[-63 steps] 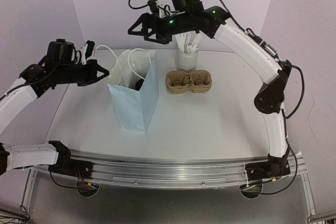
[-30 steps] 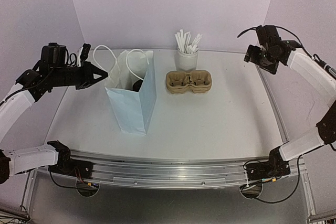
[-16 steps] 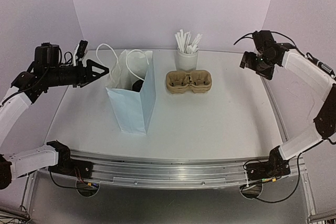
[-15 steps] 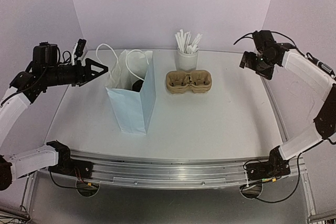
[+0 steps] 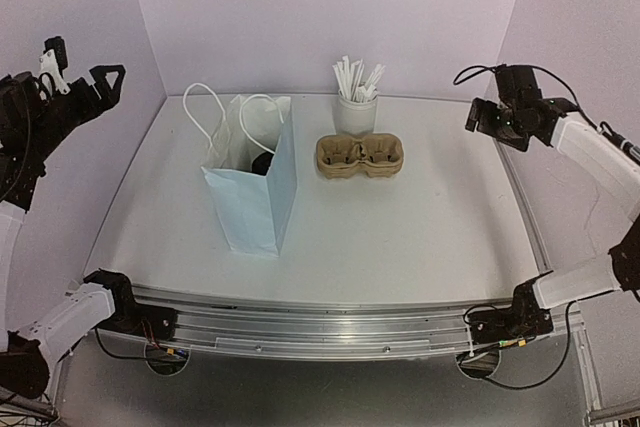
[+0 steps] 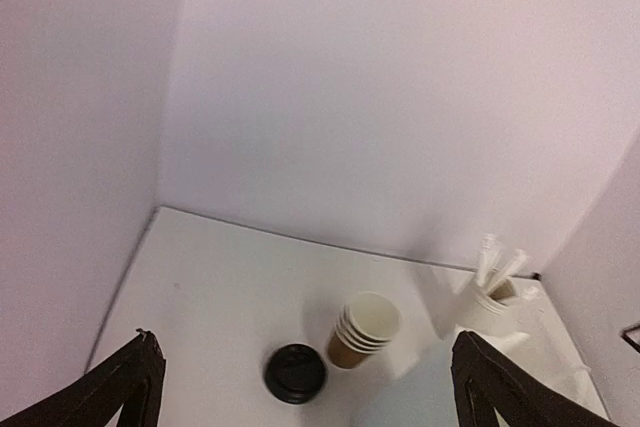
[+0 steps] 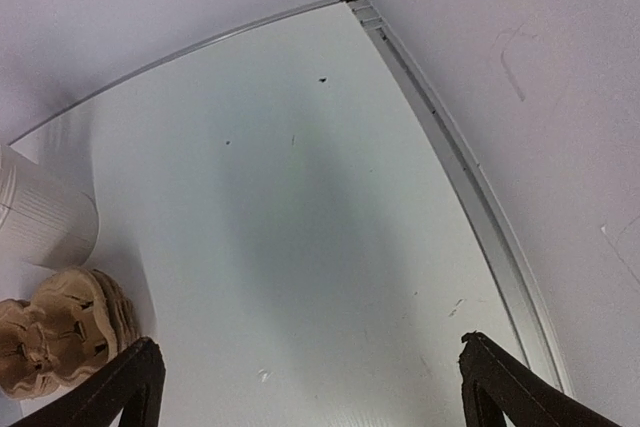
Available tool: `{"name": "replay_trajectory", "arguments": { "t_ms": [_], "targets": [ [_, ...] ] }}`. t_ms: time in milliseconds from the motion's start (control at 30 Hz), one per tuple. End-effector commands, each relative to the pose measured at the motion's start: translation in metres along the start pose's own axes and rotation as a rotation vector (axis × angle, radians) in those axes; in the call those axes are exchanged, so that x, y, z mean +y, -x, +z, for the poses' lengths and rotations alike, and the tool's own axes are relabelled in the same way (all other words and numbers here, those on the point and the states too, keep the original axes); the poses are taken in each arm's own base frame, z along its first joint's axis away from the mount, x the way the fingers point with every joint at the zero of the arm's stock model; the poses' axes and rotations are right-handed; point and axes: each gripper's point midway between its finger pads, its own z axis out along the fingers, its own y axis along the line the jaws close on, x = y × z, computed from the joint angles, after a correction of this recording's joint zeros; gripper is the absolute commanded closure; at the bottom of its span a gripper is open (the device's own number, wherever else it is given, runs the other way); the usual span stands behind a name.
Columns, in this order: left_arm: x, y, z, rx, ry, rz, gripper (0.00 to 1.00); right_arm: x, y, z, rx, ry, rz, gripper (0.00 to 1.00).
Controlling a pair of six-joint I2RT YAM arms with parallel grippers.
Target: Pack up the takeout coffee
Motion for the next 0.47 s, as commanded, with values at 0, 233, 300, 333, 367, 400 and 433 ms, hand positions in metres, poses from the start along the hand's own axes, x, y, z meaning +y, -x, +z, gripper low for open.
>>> {"name": "replay_trajectory", "arguments": {
  "t_ms": [0,233,300,333,367,400,433],
  "targets": [
    [0.081,-0.041,0.016,0.058,0.312,-0.053,0.00,-0.057,0.010,-0.015,-0.210,-0.227,0.008,0.02],
    [0.135,-0.147,0.049,0.225,0.371,-0.097,0.00,-0.080,-0.037,0.011,-0.170,-0.324,-0.006,0.02],
    [0.145,-0.167,0.056,0.237,0.372,-0.056,0.00,-0.080,-0.042,0.018,-0.154,-0.330,-0.003,0.02],
    [0.149,-0.175,0.058,0.241,0.374,-0.032,0.00,-0.078,-0.044,0.021,-0.144,-0.327,-0.003,0.02],
    [0.153,-0.184,0.060,0.250,0.379,-0.009,0.00,-0.076,-0.046,0.024,-0.136,-0.320,-0.007,0.03],
    [0.156,-0.189,0.060,0.255,0.384,0.008,0.00,-0.074,-0.046,0.026,-0.132,-0.312,-0.008,0.04],
    [0.159,-0.195,0.061,0.255,0.382,0.030,0.00,-0.073,-0.045,0.027,-0.136,-0.307,-0.004,0.03]
  ]
}}
